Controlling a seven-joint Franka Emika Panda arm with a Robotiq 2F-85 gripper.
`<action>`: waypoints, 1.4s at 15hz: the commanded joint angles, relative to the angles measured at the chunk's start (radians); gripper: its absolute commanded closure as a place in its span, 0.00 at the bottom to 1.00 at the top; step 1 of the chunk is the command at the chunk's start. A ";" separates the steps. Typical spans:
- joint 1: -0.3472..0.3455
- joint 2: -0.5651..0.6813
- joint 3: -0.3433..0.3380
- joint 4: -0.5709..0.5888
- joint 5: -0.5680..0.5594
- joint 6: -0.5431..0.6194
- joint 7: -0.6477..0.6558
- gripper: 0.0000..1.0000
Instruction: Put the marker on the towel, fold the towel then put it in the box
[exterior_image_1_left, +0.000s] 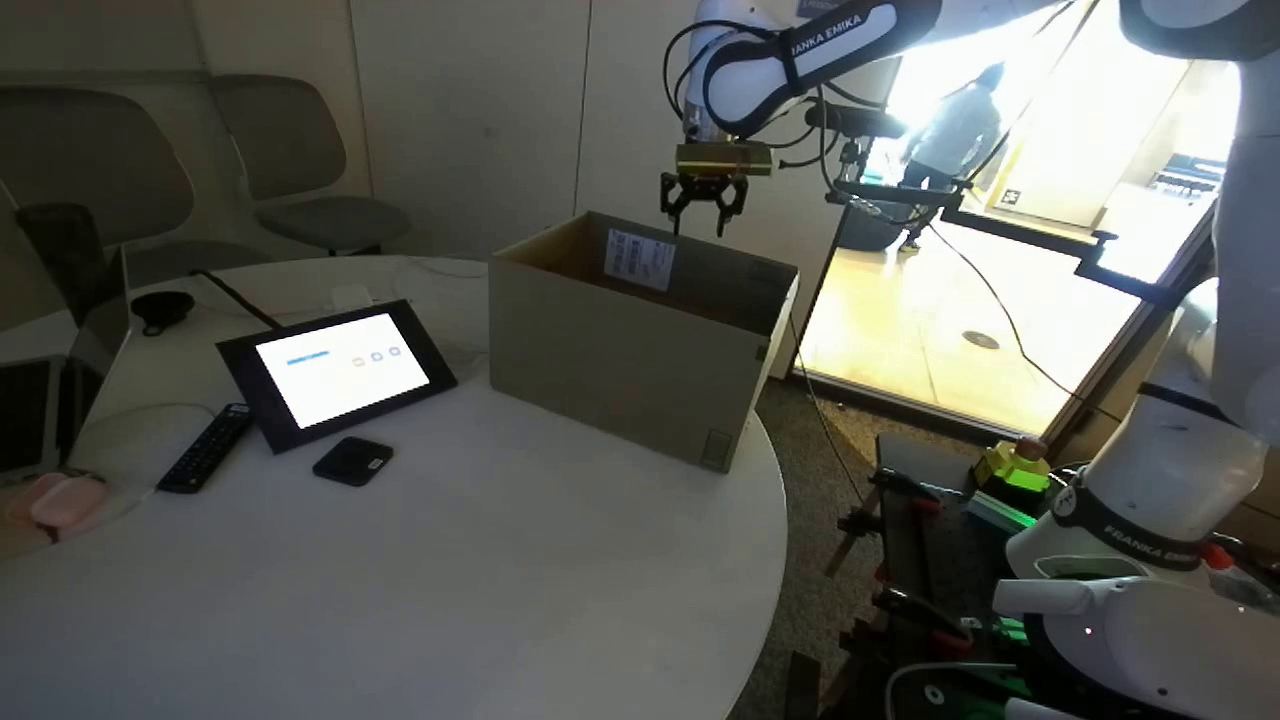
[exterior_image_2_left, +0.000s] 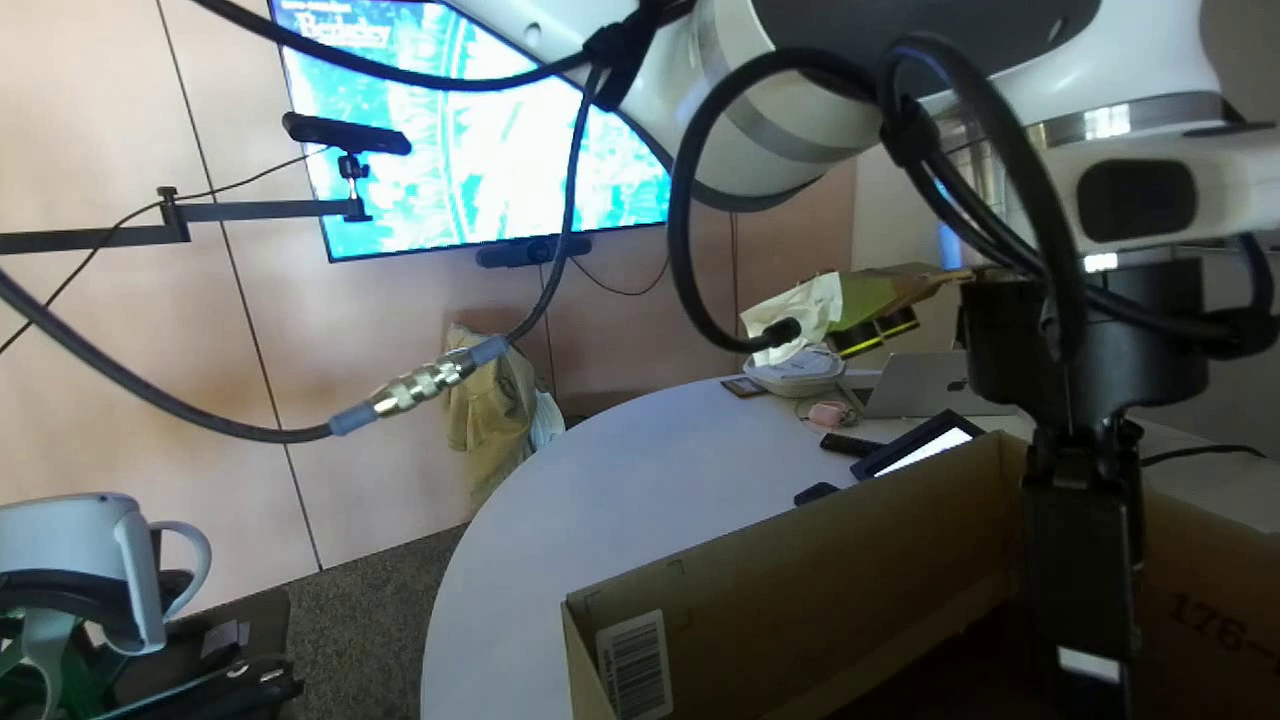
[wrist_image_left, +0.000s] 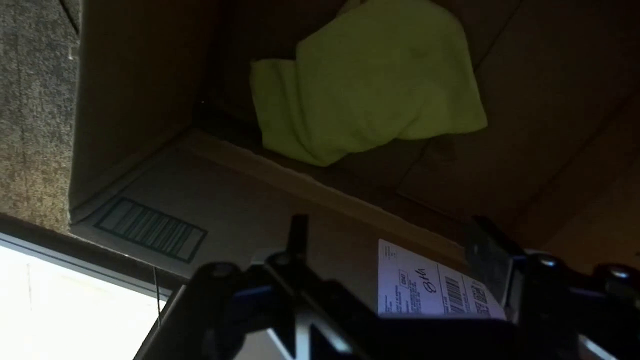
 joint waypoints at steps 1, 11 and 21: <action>0.022 -0.045 -0.017 -0.013 0.004 -0.038 -0.020 0.00; 0.101 -0.473 0.095 -0.340 0.001 -0.173 -0.339 0.00; 0.183 -0.917 0.261 -0.459 0.086 -0.678 -0.602 0.00</action>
